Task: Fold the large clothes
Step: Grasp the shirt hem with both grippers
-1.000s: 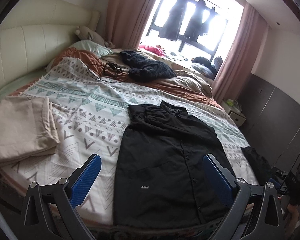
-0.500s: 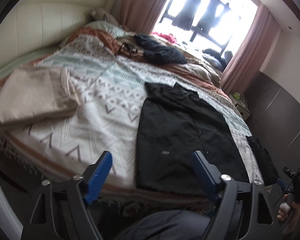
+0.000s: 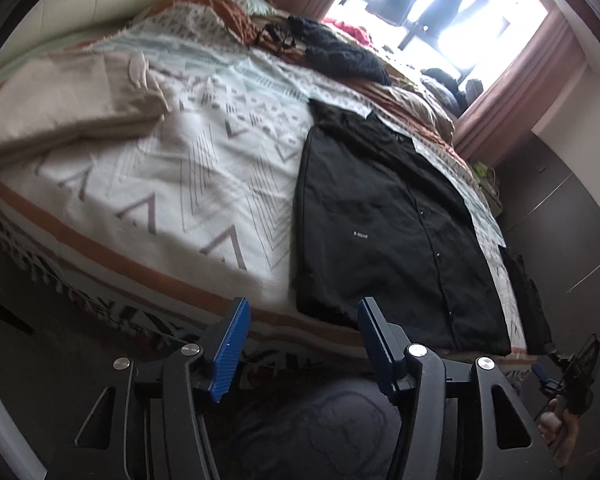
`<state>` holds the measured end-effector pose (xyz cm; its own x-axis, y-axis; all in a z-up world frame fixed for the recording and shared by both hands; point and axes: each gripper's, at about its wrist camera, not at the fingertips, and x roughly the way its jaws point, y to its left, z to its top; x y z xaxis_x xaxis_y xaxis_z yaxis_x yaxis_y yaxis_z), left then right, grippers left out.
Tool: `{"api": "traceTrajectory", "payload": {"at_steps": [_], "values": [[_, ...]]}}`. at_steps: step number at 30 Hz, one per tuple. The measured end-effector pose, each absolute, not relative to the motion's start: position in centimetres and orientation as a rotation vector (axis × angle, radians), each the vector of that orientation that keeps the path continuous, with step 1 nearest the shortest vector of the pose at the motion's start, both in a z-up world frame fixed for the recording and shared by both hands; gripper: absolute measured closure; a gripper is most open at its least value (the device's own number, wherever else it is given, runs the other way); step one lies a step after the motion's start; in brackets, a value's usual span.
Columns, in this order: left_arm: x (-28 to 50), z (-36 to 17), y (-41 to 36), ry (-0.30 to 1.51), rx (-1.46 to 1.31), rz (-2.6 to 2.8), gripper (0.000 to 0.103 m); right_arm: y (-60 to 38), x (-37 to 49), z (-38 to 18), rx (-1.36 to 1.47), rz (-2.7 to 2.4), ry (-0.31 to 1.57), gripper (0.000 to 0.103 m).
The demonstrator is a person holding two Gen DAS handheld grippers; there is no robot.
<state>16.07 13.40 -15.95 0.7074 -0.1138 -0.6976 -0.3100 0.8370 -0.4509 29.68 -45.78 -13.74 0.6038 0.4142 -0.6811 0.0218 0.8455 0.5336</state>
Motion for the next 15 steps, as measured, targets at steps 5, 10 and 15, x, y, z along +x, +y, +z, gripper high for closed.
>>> {"api": "traceTrajectory", "payload": {"at_steps": [5, 10, 15], "values": [[18.2, -17.7, 13.4, 0.825, -0.594, 0.103, 0.049, -46.2, 31.2, -17.1, 0.564, 0.24, 0.957, 0.022], [20.9, -19.5, 13.9, 0.873, -0.626, 0.085, 0.056, -46.5, 33.3, -19.1, 0.588, 0.227, 0.982, 0.023], [23.1, -20.4, 14.0, 0.904, -0.631, 0.061, 0.057, -46.3, 35.1, -20.6, 0.611, 0.229, 0.979, 0.025]]}}
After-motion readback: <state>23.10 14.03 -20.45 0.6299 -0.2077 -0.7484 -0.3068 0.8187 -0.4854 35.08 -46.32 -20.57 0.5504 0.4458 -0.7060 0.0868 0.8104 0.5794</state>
